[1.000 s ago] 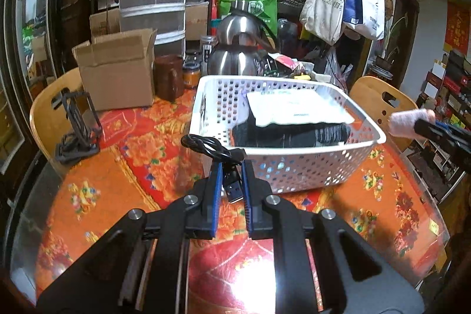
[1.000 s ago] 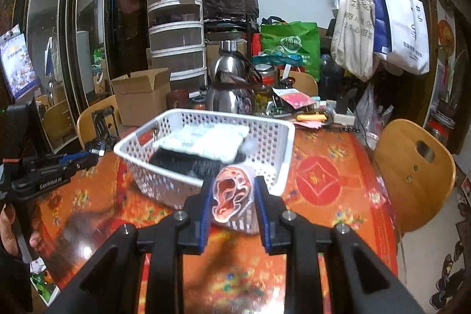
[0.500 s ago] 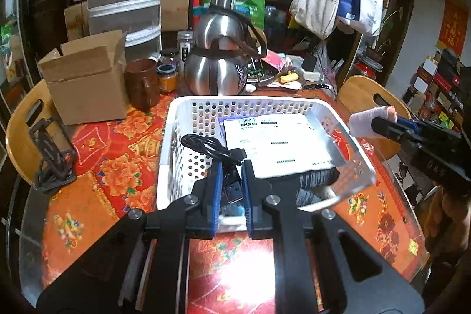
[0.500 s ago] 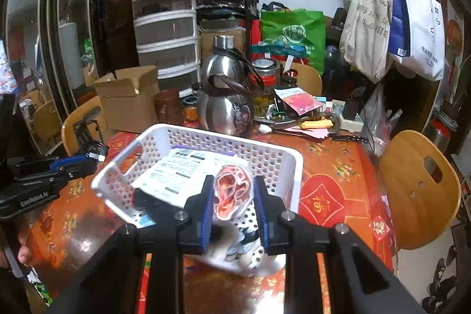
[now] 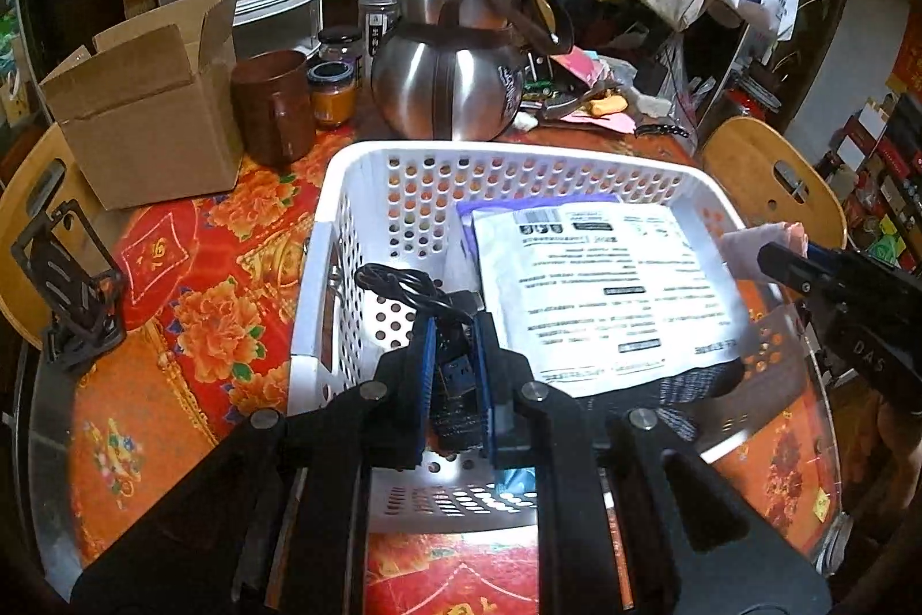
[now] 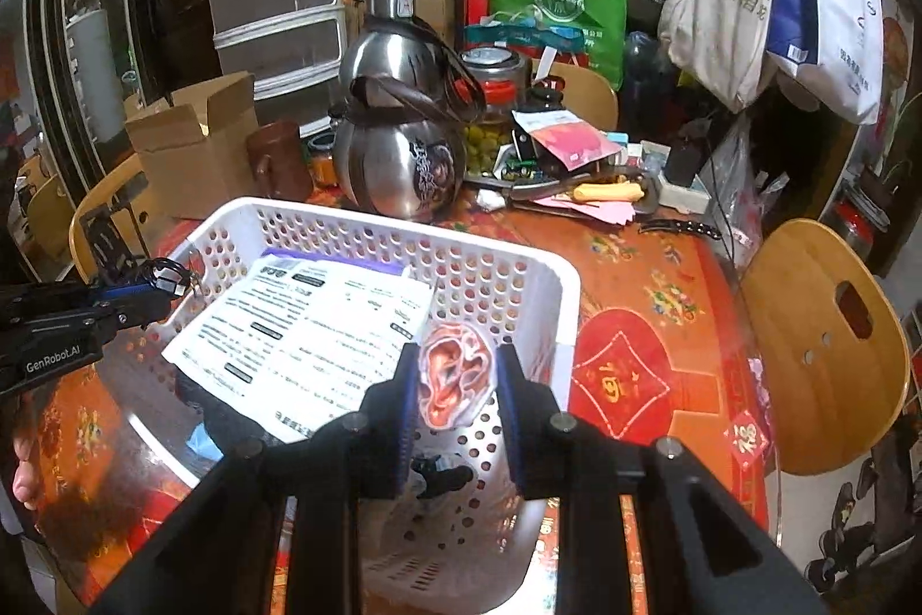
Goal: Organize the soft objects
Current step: 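Carry the cable into the basket with the left tool while the right tool drops the pink roll in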
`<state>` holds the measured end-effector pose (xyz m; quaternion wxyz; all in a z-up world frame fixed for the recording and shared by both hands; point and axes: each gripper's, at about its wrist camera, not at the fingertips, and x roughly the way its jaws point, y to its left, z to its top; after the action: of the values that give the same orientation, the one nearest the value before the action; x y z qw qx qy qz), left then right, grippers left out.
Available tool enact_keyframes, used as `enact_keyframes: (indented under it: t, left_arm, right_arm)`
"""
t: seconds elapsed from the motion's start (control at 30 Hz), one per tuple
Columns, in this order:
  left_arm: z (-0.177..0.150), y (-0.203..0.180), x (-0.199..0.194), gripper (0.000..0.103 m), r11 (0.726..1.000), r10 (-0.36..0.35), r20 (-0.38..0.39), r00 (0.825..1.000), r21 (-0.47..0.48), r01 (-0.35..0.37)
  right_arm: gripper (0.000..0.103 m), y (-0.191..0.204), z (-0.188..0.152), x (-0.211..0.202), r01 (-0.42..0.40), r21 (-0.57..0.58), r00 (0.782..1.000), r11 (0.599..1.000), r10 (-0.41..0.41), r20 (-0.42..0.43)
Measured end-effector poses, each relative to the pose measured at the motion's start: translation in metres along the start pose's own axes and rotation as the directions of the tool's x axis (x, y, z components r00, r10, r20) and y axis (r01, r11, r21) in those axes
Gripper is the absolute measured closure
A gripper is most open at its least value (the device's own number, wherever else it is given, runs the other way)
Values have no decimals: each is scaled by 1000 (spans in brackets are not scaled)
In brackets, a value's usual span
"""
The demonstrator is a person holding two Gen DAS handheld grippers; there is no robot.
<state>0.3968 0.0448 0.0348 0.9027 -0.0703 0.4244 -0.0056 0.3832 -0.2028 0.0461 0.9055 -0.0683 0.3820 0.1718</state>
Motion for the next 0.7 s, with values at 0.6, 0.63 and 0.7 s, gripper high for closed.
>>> enact_keyframes:
  t: [0.6, 0.63, 0.7]
  left_arm:
    - [-13, 9, -22, 11, 998, 55, 114, 992, 24, -58]
    - [-14, 11, -23, 11, 998, 57, 115, 992, 22, -59]
    - [-17, 14, -23, 10, 998, 60, 118, 991, 14, -62]
  right_arm:
    - [24, -4, -16, -22, 0, 55, 998, 998, -4, 63]
    - [23, -5, -18, -24, 2, 60, 998, 998, -5, 66]
    - [21, -4, -23, -28, 2, 57, 998, 998, -6, 70]
